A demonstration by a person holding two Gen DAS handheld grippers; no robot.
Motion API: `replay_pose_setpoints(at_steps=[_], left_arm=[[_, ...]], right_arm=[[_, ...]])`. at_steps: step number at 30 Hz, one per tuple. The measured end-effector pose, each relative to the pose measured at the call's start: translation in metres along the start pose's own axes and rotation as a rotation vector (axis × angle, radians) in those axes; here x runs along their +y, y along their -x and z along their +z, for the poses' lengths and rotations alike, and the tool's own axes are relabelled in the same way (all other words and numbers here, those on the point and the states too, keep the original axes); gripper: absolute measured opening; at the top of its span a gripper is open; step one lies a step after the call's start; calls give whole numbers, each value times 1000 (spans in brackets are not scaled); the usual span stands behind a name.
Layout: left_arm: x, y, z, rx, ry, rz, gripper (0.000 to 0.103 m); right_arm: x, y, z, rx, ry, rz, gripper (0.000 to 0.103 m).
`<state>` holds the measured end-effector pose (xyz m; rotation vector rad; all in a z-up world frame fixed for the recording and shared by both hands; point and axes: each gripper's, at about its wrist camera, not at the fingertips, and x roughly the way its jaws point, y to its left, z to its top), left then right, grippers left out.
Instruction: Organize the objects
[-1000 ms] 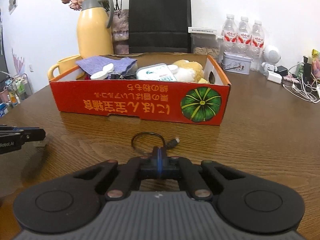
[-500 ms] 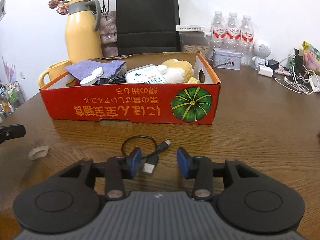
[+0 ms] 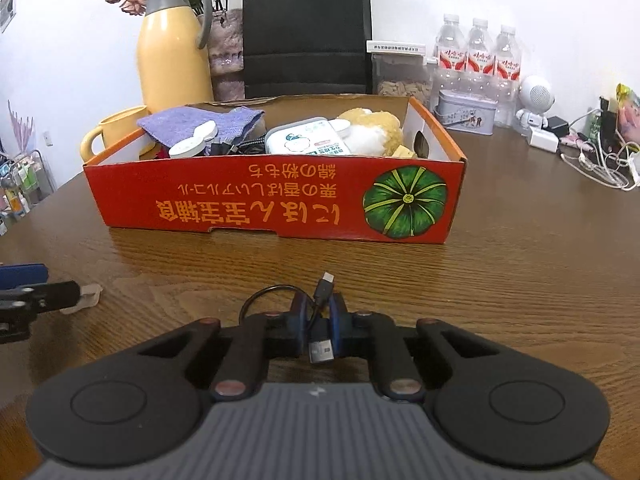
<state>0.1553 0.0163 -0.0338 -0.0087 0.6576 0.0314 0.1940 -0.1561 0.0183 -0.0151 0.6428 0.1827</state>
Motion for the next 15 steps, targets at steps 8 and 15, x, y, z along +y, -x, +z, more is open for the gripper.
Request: replay_pose_setpoints(at_steps=[8, 15], left_arm=[[-7, 4, -8, -30, -19, -61, 4], [-5, 20, -2, -83, 3, -74, 4]], right_arm=[[2, 6, -4, -22, 22, -4, 12], [2, 17, -4, -62, 16, 12, 12]])
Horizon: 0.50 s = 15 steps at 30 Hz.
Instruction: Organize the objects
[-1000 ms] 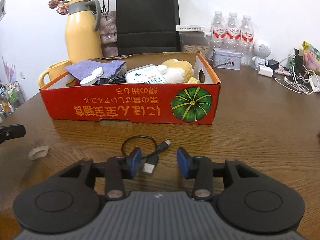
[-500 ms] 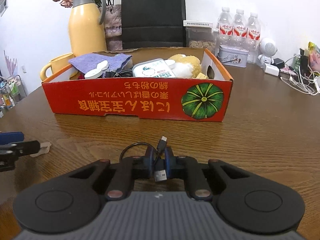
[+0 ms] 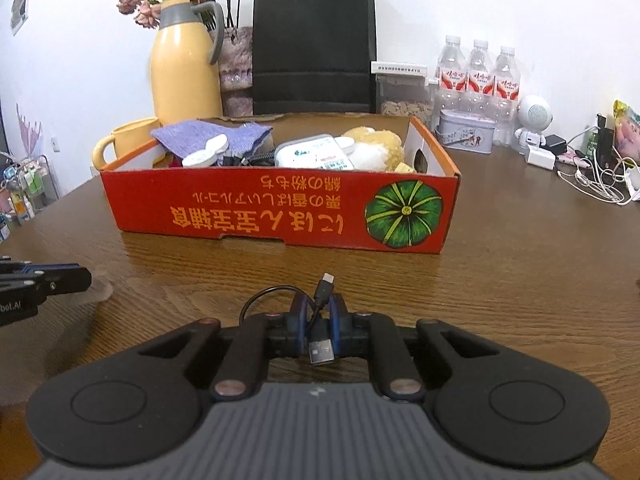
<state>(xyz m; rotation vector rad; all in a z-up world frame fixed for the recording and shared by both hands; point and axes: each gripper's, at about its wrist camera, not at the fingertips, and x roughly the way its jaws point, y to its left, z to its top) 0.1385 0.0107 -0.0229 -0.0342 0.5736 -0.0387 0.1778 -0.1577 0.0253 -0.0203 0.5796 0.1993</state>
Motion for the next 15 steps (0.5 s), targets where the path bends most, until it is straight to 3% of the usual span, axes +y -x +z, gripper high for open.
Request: replay_pose_setpoints(at_steps=[15], left_arm=[[-18, 12, 46, -112, -17, -10, 4]], right_arm=[[4, 19, 33, -106, 8, 29, 12]])
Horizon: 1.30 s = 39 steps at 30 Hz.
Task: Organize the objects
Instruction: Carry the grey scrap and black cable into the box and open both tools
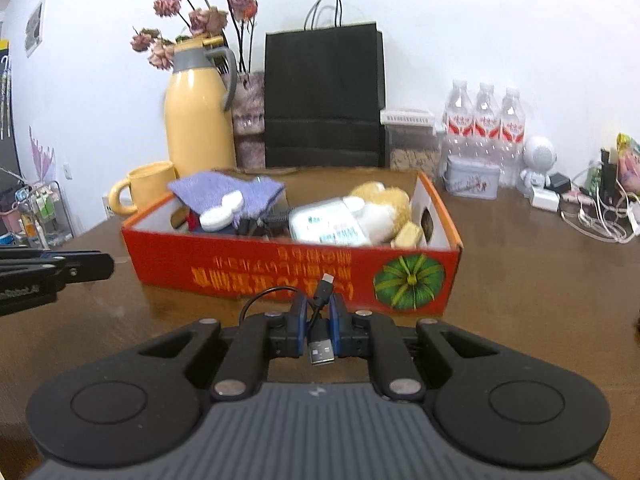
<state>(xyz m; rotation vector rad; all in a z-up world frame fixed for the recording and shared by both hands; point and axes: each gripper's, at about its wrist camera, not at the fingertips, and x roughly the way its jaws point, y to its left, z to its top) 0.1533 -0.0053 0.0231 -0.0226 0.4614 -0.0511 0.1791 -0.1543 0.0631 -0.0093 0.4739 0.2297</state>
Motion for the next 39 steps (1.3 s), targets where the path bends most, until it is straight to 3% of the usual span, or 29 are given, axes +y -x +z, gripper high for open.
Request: replay_pose_setpoints(at_steps=[16, 27, 39], left_arm=[[-14, -45, 55, -64, -1, -16, 5], [-18, -99, 87, -46, 0, 5, 5], [-4, -159, 99, 7, 36, 50, 5]], right_arm=[[3, -30, 54, -80, 0, 31, 12], [-5, -75, 84, -81, 7, 50, 12], [-29, -126, 99, -40, -25, 75, 12]])
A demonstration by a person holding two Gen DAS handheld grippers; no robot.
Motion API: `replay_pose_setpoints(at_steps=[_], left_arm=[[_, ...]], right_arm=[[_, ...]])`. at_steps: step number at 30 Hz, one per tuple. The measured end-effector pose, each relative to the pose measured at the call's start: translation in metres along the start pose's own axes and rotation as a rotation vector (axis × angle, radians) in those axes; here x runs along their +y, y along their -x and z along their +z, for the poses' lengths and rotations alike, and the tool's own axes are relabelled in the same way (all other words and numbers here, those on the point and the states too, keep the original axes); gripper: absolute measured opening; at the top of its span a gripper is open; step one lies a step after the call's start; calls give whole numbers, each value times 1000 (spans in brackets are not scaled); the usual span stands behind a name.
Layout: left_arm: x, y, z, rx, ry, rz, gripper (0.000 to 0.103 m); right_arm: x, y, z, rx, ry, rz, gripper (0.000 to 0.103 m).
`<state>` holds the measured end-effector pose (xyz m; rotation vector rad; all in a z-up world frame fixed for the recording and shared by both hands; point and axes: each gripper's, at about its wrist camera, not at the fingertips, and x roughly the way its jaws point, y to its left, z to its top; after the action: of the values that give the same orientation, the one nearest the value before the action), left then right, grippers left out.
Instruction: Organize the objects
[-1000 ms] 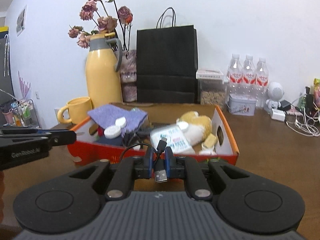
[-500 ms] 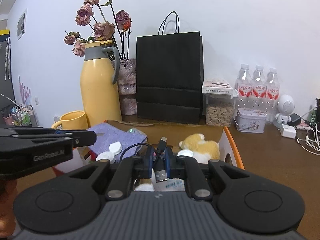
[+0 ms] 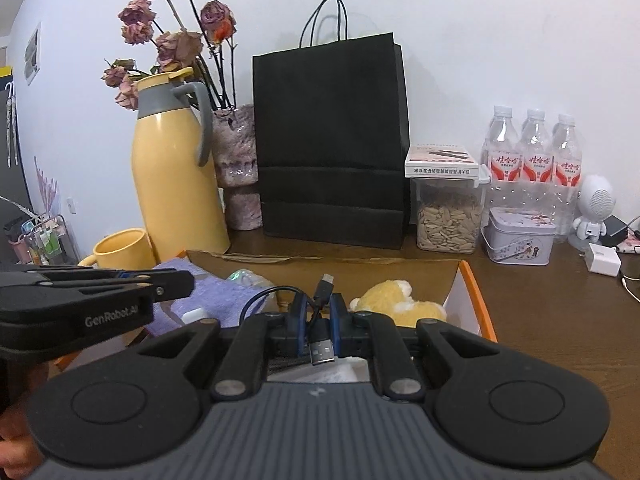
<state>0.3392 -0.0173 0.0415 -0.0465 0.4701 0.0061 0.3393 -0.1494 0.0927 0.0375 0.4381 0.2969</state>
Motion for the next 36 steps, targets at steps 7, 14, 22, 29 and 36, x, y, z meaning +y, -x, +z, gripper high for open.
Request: replay_pose_setpoints(at_steps=[7, 14, 22, 29, 36], left_arm=[[2, -14, 0, 30, -15, 10, 5], [6, -16, 0, 26, -9, 48, 22], [11, -21, 1, 31, -20, 107, 101], [14, -24, -1, 43, -13, 117, 103], [14, -23, 0, 45, -8, 119, 103]], right_arm=[[-6, -13, 1, 22, 3, 4, 12], [-11, -18, 0, 43, -2, -37, 19], [-27, -20, -3, 47, -19, -101, 99], [-27, -19, -3, 37, -5, -105, 103], [-28, -18, -2, 40, -2, -107, 103]])
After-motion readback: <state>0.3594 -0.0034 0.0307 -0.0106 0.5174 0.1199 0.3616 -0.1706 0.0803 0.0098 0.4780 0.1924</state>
